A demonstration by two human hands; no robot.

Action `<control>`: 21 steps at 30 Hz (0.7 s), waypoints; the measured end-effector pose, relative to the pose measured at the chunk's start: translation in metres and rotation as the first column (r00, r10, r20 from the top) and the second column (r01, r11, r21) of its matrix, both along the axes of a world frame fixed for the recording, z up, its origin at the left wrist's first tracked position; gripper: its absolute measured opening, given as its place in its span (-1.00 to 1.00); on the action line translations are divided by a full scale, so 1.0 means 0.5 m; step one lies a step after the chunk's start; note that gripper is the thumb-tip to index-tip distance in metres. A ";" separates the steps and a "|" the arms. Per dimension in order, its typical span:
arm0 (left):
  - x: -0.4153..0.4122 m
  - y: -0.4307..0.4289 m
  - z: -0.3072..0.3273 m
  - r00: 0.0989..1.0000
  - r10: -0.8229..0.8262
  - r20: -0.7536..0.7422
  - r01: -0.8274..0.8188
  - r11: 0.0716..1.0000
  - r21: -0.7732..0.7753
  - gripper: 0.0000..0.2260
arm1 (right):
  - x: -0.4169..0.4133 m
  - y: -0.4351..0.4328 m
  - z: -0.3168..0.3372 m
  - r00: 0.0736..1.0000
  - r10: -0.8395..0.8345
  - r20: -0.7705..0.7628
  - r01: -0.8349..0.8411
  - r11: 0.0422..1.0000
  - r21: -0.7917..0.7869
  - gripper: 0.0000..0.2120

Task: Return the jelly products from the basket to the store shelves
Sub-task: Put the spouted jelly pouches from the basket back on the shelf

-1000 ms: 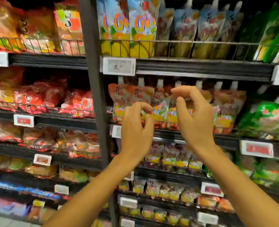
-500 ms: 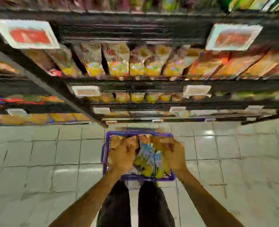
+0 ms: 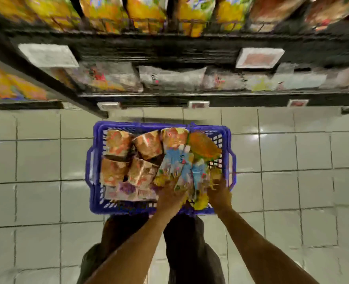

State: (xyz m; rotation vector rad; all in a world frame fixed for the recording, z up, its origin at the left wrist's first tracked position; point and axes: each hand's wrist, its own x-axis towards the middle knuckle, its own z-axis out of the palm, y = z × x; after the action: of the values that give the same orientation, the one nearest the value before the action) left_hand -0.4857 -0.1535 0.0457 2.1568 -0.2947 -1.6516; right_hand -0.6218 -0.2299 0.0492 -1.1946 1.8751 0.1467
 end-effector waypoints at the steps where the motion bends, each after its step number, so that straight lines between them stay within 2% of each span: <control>1: -0.012 0.001 -0.014 0.998 0.038 0.052 -0.036 0.998 -0.055 -0.80 | 0.001 0.004 -0.011 1.000 -0.005 0.020 0.005 1.000 -0.006 -0.70; 3: -0.031 0.006 -0.031 0.989 0.055 0.139 -0.039 0.993 -0.113 -0.67 | 0.004 0.012 -0.030 0.994 -0.050 0.099 0.054 0.998 -0.035 -0.79; 6: -0.041 0.013 -0.039 0.976 -0.017 0.218 0.048 0.990 -0.136 -0.54 | 0.007 0.012 -0.040 0.981 -0.088 0.174 0.097 0.994 -0.046 -0.90; 10: -0.031 0.010 -0.014 0.956 -0.173 0.238 0.209 0.969 -0.134 -0.47 | -0.001 0.015 -0.023 0.945 -0.232 0.231 0.197 0.966 0.168 -0.84; 12: -0.007 0.012 0.002 0.967 -0.220 0.128 0.233 0.968 -0.093 -0.53 | -0.005 0.012 -0.003 0.909 -0.324 0.261 0.261 0.932 0.250 -0.88; 15: 0.039 0.012 0.050 0.995 -0.099 -0.006 0.097 0.988 -0.123 -0.89 | 0.006 0.000 0.060 0.846 -0.400 0.352 0.318 0.909 0.268 -0.83; 17: 0.075 0.005 0.105 0.999 0.021 -0.029 -0.026 0.987 -0.159 -0.80 | 0.023 -0.011 0.122 0.785 -0.425 0.451 0.346 0.904 0.249 -0.72; 19: 0.117 -0.013 0.178 0.990 0.126 -0.061 -0.137 0.968 -0.210 -0.92 | 0.046 -0.027 0.195 0.729 -0.432 0.531 0.374 0.901 0.219 -0.67; 21: 0.160 -0.031 0.261 0.971 0.220 -0.091 -0.237 0.938 -0.255 -0.92 | 0.075 -0.048 0.277 0.665 -0.452 0.594 0.418 0.885 0.206 -0.68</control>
State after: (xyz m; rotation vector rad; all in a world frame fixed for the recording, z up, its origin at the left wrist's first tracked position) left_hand -0.4058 -0.1689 0.1763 1.8627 -0.2218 -1.4545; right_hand -0.5844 -0.2539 0.1877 -0.5994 1.4718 -0.4302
